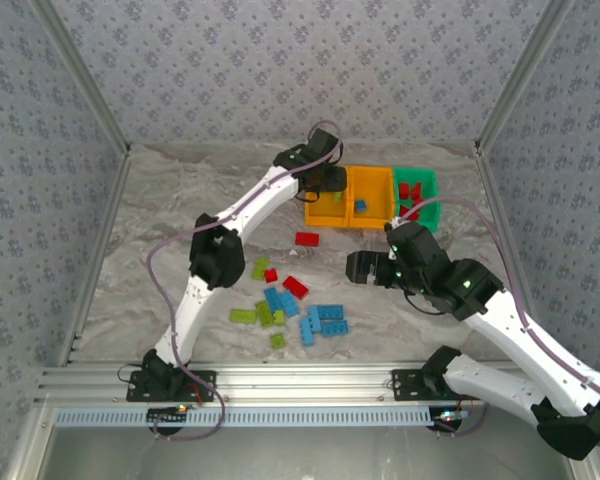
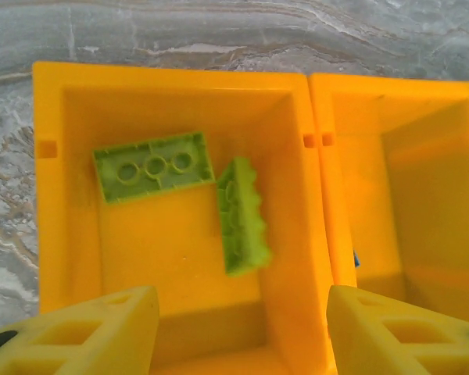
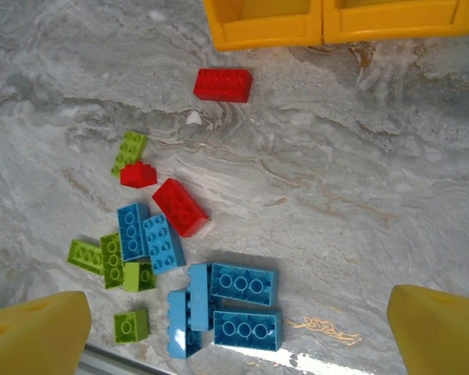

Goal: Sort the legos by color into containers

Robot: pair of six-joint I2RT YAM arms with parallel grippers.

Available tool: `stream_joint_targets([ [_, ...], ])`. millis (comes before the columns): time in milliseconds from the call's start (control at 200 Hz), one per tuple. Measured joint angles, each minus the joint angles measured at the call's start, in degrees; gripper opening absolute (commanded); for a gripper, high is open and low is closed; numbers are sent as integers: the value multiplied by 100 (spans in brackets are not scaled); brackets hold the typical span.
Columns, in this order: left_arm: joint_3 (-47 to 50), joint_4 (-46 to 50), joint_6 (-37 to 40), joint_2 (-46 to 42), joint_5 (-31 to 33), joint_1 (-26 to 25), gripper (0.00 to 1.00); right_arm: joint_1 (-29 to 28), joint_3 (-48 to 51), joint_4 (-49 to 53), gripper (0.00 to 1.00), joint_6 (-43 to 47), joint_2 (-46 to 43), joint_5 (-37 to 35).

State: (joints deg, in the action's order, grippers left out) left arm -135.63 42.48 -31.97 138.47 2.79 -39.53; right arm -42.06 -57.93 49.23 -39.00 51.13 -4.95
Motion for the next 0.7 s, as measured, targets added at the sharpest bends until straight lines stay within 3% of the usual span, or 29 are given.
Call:
stream_joint_targets([
  [80, 1362, -345, 116, -918, 7, -31, 59, -26, 142, -2, 100, -48, 107, -22],
  [190, 3595, -909, 208, -2815, 26, -70, 59, -173, 267, -37, 100, -111, 525, -9],
  [330, 5727, -1628, 407, -5259, 125, -170, 60, -599, 341, -286, 100, -269, 1287, 74],
  [515, 7552, -1622, 1095, -7796, 236, -459, 63, -1182, 428, -826, 92, -560, 2450, 138],
  [700, 8288, -933, 1895, -9311, 216, -463, 71, -1187, 876, -1259, 94, -863, 2931, 199],
])
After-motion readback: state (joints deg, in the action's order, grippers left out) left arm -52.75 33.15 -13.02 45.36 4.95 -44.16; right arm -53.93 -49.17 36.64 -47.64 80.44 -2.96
